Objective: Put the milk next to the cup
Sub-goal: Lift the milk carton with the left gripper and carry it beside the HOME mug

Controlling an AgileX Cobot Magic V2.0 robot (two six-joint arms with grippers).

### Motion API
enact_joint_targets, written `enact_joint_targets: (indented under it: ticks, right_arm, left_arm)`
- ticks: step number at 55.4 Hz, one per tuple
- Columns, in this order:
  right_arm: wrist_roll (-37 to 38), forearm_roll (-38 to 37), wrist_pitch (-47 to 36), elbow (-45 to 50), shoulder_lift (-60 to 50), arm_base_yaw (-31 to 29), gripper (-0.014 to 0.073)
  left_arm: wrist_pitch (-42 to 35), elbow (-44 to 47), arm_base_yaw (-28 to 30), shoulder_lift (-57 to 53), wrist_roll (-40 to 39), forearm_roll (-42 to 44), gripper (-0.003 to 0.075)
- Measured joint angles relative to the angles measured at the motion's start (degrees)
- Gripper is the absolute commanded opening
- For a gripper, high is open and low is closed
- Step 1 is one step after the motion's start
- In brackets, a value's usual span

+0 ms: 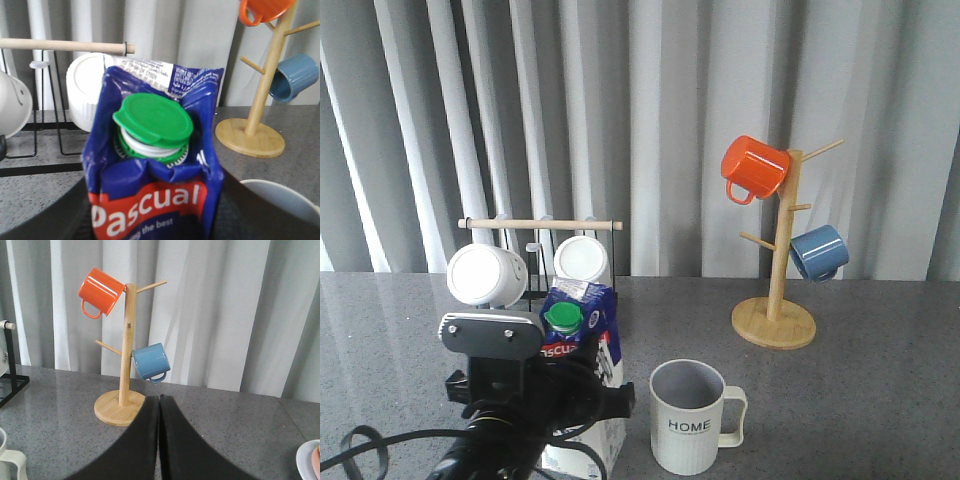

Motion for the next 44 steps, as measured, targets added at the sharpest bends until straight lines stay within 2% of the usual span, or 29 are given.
enact_joint_targets:
  ticks: [4,18,44]
  right_arm:
    - [0.0,0.0,0.0,0.0,0.0,0.0,-0.0003]
    - [0.0,0.0,0.0,0.0,0.0,0.0,-0.0003]
    - [0.0,0.0,0.0,0.0,0.0,0.0,-0.0003]
  left_arm:
    - [-0.05,-1.84,-0.68,1.11,1.98,-1.09,0.0056]
    - [-2.32,-5.79,-1.1,4.12,11.85,-13.25,0.0056]
    - [-4.31,-6.15,-1.1,5.96,10.31,-13.28,0.0056]
